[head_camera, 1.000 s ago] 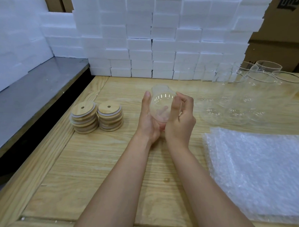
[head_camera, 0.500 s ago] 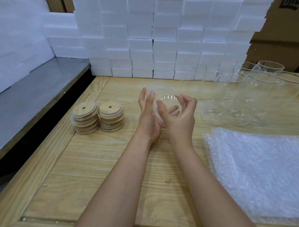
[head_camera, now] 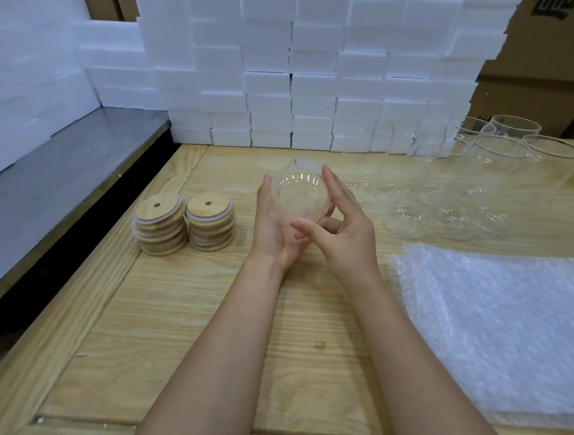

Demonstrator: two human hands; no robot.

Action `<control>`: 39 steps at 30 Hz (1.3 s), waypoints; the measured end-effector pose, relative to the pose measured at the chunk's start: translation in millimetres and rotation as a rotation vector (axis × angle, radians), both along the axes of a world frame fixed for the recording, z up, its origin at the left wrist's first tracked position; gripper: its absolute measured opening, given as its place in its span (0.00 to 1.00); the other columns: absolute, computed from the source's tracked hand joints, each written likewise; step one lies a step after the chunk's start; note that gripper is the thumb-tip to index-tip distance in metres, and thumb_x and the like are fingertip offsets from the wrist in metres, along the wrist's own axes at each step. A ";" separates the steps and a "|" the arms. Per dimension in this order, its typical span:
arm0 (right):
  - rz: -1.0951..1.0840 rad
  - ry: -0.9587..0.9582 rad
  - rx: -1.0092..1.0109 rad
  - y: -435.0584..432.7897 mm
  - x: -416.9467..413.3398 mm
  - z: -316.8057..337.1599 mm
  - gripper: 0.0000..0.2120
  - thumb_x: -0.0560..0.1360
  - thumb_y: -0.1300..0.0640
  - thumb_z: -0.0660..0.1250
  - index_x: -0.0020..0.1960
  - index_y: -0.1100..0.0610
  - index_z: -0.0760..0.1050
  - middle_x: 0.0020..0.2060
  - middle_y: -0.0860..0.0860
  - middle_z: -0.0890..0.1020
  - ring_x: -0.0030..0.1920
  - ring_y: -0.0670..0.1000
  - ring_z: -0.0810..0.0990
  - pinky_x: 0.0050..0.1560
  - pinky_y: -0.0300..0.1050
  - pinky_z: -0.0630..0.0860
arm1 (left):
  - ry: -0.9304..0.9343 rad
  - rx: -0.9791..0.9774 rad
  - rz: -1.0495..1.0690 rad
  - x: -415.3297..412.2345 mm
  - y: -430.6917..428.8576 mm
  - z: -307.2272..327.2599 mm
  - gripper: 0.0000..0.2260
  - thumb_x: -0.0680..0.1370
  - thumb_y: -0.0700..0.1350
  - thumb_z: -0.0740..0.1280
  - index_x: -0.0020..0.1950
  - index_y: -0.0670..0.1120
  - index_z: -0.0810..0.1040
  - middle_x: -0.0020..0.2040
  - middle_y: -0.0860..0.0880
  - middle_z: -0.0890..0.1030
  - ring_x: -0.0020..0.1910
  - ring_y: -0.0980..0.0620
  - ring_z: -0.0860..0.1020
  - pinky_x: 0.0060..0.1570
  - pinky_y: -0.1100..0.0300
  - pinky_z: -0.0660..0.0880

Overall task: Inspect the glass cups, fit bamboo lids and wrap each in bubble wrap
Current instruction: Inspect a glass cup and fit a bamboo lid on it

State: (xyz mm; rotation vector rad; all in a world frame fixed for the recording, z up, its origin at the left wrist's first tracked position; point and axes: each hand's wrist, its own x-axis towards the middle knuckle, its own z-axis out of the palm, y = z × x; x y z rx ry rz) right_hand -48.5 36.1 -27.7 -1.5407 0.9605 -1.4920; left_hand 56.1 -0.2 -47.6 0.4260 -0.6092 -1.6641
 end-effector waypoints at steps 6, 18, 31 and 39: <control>0.090 -0.213 0.037 -1.7 -3.6 2.6 0.21 0.66 0.60 0.74 0.58 0.47 0.79 0.60 0.41 0.75 0.30 0.56 0.81 0.32 0.42 0.80 | 0.226 0.042 -0.107 1.6 0.4 -0.3 0.18 0.79 0.63 0.57 0.61 0.54 0.74 0.56 0.40 0.82 0.51 0.37 0.80 0.31 0.55 0.78; -0.188 -0.305 0.058 1.1 1.2 0.4 0.12 0.69 0.48 0.73 0.43 0.54 0.74 0.58 0.49 0.79 0.19 0.51 0.75 0.18 0.36 0.65 | -0.001 -0.017 -0.076 -0.2 3.0 8.2 0.22 0.60 0.60 0.77 0.52 0.62 0.77 0.61 0.35 0.74 0.47 0.38 0.83 0.29 0.55 0.78; -0.356 -0.133 -0.064 1.5 12.9 -6.5 0.15 0.77 0.47 0.62 0.60 0.50 0.76 0.59 0.46 0.74 0.40 0.57 0.81 0.37 0.45 0.78 | -0.178 0.015 -0.031 -5.4 2.6 17.0 0.29 0.79 0.67 0.48 0.63 0.49 0.76 0.55 0.42 0.81 0.42 0.45 0.82 0.43 0.50 0.75; -0.405 -0.086 -0.097 8.5 23.2 -9.5 0.28 0.64 0.36 0.68 0.60 0.37 0.63 0.58 0.47 0.64 0.48 0.45 0.71 0.42 0.35 0.75 | -0.213 -0.083 0.096 -0.3 2.4 17.8 0.42 0.74 0.51 0.68 0.73 0.71 0.39 0.78 0.54 0.54 0.61 0.42 0.77 0.54 0.40 0.77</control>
